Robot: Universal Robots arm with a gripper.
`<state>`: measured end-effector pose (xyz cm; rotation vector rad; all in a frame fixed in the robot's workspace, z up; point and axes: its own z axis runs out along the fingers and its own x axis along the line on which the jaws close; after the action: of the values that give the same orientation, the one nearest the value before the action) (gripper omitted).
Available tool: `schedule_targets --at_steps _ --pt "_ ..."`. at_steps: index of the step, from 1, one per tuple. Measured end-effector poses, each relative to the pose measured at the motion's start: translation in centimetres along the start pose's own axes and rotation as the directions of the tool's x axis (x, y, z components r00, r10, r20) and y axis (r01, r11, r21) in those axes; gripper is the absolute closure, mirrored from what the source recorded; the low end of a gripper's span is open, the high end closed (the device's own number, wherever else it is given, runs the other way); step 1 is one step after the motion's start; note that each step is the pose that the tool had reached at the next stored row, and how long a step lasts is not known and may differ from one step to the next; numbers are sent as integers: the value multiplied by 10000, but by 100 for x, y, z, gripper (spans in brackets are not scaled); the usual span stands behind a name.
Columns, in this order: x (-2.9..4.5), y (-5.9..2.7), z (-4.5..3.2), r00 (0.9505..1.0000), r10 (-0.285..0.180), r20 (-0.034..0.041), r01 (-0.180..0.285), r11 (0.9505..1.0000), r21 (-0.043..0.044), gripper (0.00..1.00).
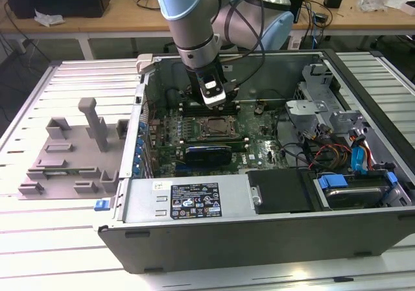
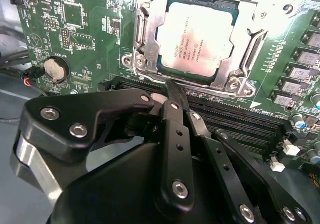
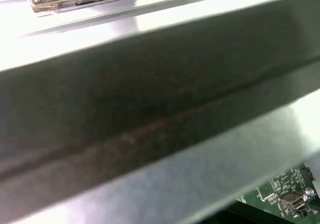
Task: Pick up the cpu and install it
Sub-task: 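Install the first cpu locking lever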
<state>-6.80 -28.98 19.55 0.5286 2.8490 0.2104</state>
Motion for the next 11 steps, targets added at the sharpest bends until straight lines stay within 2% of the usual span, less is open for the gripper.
schedule_targets --at_steps 3,7,11 --pt "-2 2 1 10000 4 -1 -4 10000 0 89" --pt "-72 23 21 10000 3 0 -3 10000 -3 89" --pt "-92 1 21 10000 13 -14 -13 10000 -41 89"
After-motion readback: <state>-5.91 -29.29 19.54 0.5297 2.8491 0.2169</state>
